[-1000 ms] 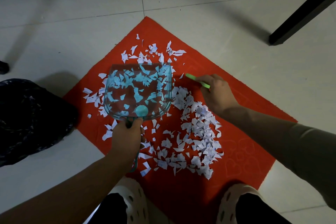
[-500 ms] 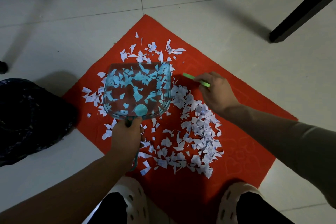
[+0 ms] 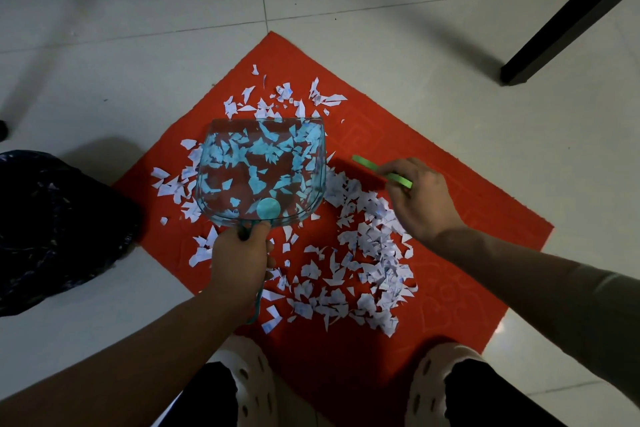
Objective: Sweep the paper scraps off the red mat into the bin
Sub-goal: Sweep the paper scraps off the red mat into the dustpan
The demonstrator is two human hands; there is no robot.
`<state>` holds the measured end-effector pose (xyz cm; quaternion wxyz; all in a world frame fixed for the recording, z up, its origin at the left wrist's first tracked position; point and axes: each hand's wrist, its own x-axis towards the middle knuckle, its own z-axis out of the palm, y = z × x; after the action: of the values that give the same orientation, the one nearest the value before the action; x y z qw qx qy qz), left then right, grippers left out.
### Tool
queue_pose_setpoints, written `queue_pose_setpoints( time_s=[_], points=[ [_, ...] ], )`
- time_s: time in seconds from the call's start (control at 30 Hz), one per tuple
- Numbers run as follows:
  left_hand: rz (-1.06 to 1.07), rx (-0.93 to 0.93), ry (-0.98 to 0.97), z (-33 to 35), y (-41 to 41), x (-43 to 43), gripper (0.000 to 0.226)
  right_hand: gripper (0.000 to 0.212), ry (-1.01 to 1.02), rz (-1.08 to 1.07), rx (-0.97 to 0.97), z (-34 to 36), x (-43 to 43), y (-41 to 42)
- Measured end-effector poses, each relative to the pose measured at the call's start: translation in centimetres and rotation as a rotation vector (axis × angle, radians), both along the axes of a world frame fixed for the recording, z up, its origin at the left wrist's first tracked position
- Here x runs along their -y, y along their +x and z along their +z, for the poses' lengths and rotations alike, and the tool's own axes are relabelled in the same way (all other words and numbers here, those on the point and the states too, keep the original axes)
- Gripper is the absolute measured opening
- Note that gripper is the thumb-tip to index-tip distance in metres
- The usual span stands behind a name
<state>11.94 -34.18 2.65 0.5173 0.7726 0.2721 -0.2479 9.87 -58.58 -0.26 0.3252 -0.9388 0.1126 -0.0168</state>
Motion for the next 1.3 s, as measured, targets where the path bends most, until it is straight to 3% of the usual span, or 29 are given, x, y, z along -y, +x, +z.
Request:
queue_pose_setpoints(
  time_s=[0.2, 0.33, 0.57, 0.67, 0.83, 1.07, 1.3],
  points=[
    [-0.017, -0.011, -0.028, 0.1, -0.4, 0.2, 0.025, 0.019, -0.122, -0.281, 0.004, -0.6, 3.8, -2.1],
    [-0.019, -0.006, -0.028, 0.2, -0.5, 0.4, 0.025, 0.022, -0.117, -0.372, -0.112, -1.5, 5.2, -2.6],
    [-0.015, -0.009, -0.025, 0.2, -0.4, 0.7, 0.025, 0.022, 0.069, -0.232, -0.054, -0.9, 3.1, -2.9],
    [-0.016, -0.010, -0.007, 0.1, -0.4, 0.6, 0.025, 0.025, 0.021, -0.269, -0.010, -0.8, 3.6, -2.6],
    [-0.015, -0.021, -0.017, -0.2, -0.4, 0.4, 0.023, 0.024, -0.074, -0.297, -0.093, -1.4, 4.6, -2.5],
    [-0.017, -0.021, -0.014, -0.1, -0.5, 0.6, 0.023, 0.022, 0.038, -0.133, -0.043, -0.9, 2.2, -2.9],
    [-0.030, -0.019, -0.015, -0.1, -0.5, 0.4, 0.022, 0.021, -0.118, -0.222, -0.073, -1.6, 3.9, -2.6]
  ],
)
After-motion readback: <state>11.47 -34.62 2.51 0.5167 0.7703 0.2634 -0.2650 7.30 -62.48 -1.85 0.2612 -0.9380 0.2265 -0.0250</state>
